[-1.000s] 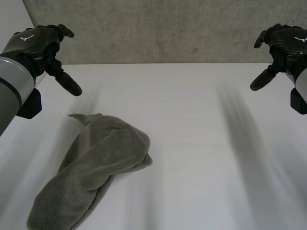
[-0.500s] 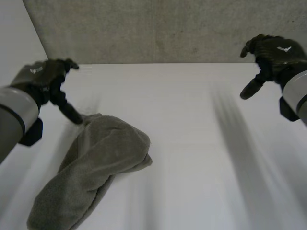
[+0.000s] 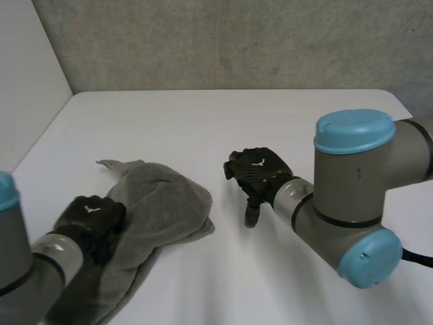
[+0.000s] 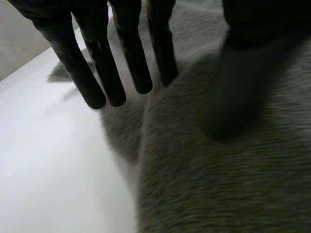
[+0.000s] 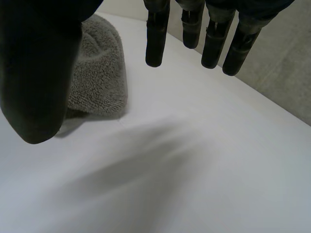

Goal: Fold the towel.

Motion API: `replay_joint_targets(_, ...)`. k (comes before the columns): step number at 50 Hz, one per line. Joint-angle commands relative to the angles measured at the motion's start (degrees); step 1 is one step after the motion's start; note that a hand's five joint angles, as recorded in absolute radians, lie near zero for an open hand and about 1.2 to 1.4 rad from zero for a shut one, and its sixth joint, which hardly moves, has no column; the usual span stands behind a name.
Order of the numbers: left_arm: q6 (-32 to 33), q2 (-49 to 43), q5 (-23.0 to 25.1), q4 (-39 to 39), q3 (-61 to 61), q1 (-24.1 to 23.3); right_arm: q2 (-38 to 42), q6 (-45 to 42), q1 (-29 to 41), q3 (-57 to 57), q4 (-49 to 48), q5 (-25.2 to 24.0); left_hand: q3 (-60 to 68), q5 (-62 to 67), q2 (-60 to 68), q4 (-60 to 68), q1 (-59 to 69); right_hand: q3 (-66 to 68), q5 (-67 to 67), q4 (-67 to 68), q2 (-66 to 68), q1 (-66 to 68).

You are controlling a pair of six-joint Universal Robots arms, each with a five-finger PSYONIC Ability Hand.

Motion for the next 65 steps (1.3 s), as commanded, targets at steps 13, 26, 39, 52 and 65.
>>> replay_joint_targets(13, -10.0, -13.3, -9.6, 0.4, 37.4, -20.5, -13.5, -0.3, -14.8, 16.1, -8.0, -2.9, 18.4, 10.5, 18.9, 17.5, 17.9, -3.5, -3.4, -4.3, -4.0, -3.2)
replay_joint_targets(26, -12.3, -30.1, -18.2, -5.1, 66.4, -24.9, -13.9, -0.3, -14.5, 16.5, -8.1, -2.3, 18.4, 10.5, 18.9, 17.5, 17.9, -3.5, -3.4, -4.3, -4.0, -3.2)
replay_joint_targets(39, -12.1, -25.3, -18.6, -5.6, 49.8, -16.8, -13.7, -0.2, -14.1, 16.5, -8.1, -2.3, -50.3, -58.3, -49.8, -51.2, -50.8, -3.5, -3.4, -4.3, -4.0, -3.2)
replay_joint_targets(52, -12.0, -15.2, -16.3, -2.0, 31.8, -11.2, -12.0, 0.5, -11.6, 16.6, -7.3, -1.8, -47.5, -55.5, -47.0, -48.4, -48.0, -3.5, -3.4, -4.3, -4.0, -3.2)
replay_joint_targets(65, -10.8, -20.6, -6.5, 7.0, 28.5, -12.4, -5.4, 9.4, -11.0, 16.3, -7.9, -1.8, -43.8, -51.8, -43.3, -44.7, -44.3, -2.9, -2.8, -3.7, -3.4, -2.6)
